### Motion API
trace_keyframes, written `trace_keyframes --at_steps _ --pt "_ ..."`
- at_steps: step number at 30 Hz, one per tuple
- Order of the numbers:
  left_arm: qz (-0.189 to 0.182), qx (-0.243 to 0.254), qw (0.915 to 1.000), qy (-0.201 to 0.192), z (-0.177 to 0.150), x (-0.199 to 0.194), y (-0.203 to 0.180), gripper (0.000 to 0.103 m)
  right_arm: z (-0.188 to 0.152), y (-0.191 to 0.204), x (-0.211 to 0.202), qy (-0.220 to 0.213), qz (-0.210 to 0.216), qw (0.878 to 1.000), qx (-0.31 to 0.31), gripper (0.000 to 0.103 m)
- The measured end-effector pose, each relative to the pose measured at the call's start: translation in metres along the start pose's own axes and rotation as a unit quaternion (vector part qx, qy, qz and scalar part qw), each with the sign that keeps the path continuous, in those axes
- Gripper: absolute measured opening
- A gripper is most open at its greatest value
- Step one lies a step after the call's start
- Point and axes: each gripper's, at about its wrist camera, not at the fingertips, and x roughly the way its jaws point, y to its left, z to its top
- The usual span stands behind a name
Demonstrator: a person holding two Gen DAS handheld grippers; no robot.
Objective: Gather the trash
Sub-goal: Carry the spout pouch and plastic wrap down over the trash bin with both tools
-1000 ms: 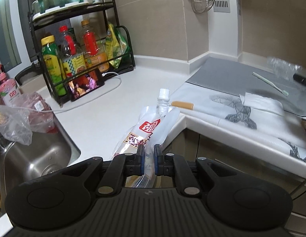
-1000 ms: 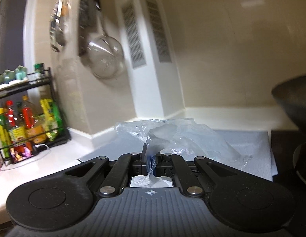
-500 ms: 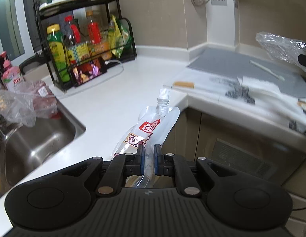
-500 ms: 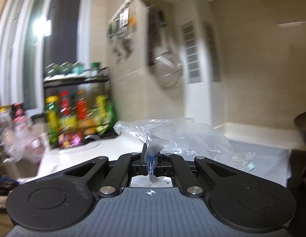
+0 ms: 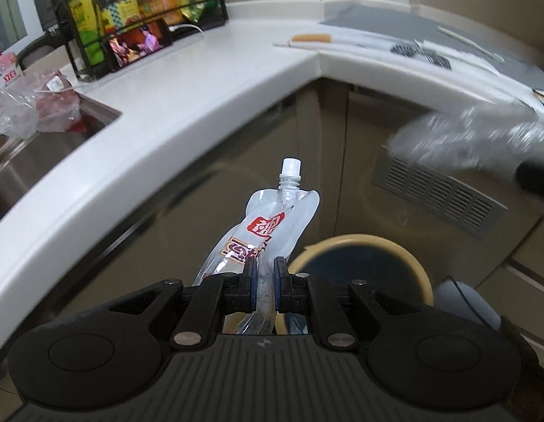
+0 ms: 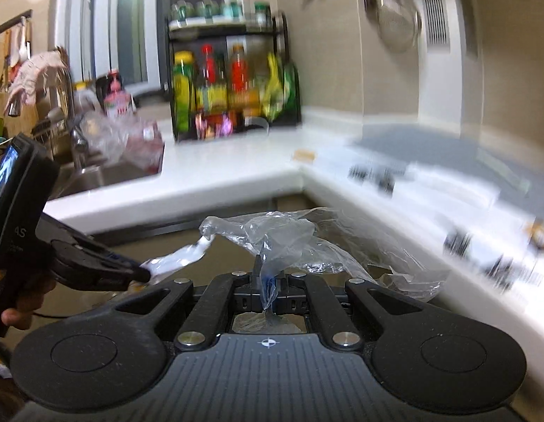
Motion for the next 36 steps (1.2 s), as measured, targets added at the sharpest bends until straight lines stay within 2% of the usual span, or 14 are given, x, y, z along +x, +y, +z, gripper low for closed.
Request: trace_keyframes --at_steps 6,13,36 --pt "-0.012 0.008 0.9997 0.020 -0.007 0.011 -0.010 0.010 -0.017 0.004 0.015 0.053 0.005 0.998 0.029 0.003" --pt "-0.021 0.007 0.9992 0.032 -0.010 0.017 -0.013 0.010 -0.019 0.008 0.019 0.062 0.005 0.998 0.021 0.003" --pt "-0.024 0.012 0.9992 0.031 -0.012 0.018 -0.012 0.010 -0.020 0.008 0.025 0.073 0.009 0.997 0.024 0.003"
